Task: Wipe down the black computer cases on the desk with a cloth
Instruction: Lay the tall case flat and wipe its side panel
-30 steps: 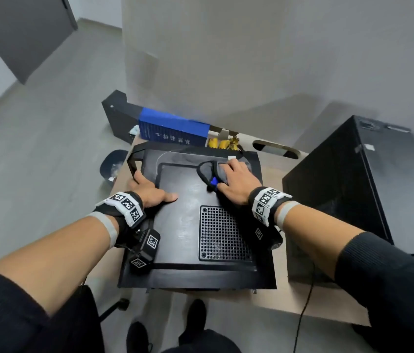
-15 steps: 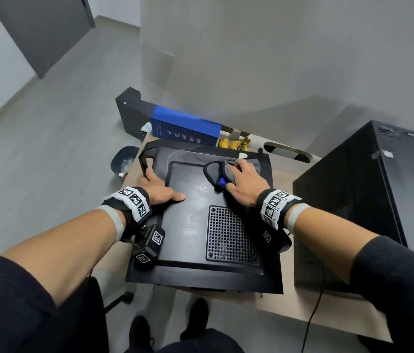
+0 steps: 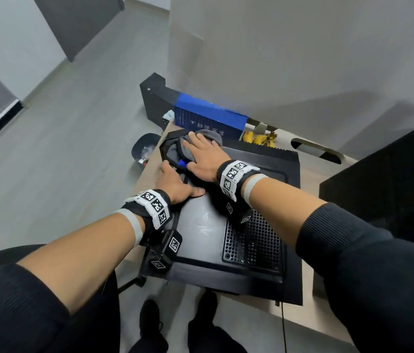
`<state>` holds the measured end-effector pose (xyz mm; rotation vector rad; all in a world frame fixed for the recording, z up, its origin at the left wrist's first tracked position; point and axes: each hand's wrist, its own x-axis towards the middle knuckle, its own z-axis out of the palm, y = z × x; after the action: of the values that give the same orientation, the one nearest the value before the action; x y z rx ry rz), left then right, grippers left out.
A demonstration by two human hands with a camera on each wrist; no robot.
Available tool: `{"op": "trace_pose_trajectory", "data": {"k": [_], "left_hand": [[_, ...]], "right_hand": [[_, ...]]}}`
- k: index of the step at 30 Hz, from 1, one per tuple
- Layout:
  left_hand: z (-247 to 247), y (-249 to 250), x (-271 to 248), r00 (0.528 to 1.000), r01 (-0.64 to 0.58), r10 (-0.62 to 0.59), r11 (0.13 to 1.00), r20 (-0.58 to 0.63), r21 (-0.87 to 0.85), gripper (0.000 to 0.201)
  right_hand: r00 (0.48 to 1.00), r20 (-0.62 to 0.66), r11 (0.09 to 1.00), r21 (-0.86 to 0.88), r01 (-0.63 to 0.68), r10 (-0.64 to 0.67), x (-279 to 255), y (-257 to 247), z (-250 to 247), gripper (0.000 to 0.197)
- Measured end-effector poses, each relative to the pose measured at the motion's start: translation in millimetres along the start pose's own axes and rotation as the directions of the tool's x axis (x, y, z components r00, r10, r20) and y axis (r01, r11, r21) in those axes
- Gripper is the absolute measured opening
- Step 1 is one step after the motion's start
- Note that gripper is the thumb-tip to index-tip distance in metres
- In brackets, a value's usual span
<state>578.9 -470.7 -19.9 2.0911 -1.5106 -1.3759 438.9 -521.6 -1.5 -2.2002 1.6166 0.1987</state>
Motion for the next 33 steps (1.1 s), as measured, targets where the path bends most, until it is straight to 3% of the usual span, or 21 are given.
{"op": "trace_pose_trajectory", "data": {"k": [3,6,11,15,17,19,22,27,33], "left_hand": [[-4.3,1.1,-8.9,1.000,0.023,-0.023,1.000,-0.012,-0.004,0.144],[-6.7,-2.0,-21.6,1.000,0.016,-0.019,0.992,0.020,0.127,0.149],[-9.2,-7.8,-28.3,0.998,-0.005,-0.006,0.985,0.063,0.173,0.151],[-8.5,-17.1,-16.2,0.996,0.020,-0.035,0.983,0.083,0.184,0.166],[-10.2,-15.0,-21.3,0.992,0.038,-0.059,0.981,0.108,0.189,0.165],[-11.6,-11.5,-24.5,0.992,0.044,-0.066,0.980,0.109,0.192,0.158],[-13.2,-6.9,-23.3,0.987,0.075,-0.099,0.980,0.126,0.183,0.142],[-10.5,-2.2,-16.1,0.982,0.092,-0.129,0.963,0.137,0.253,0.136],[-9.6,-9.5,-15.2,0.982,0.104,-0.138,0.964,0.128,0.243,0.141]], "right_hand": [[0.987,-0.031,0.987,0.027,0.161,-0.160,-39.5,-1.6,12.5,0.067],[0.945,-0.082,0.945,0.060,0.322,-0.317,-58.5,11.9,18.1,0.062],[0.968,-0.191,0.982,0.056,0.178,-0.164,-41.6,5.4,9.8,0.059],[0.885,-0.210,0.903,0.027,0.429,-0.415,-69.1,-7.4,39.2,0.046],[0.874,-0.185,0.886,0.027,0.463,-0.450,-67.6,5.8,33.5,0.048],[0.916,-0.161,0.928,0.002,0.372,-0.367,-52.5,17.6,18.4,0.059],[0.987,-0.076,0.990,0.001,0.144,-0.143,-32.9,14.6,9.8,0.070],[0.988,-0.002,0.985,-0.075,0.153,-0.154,-19.1,0.7,19.2,0.072],[0.996,-0.016,0.995,0.030,-0.090,0.091,23.2,-17.3,0.4,0.076]]}}
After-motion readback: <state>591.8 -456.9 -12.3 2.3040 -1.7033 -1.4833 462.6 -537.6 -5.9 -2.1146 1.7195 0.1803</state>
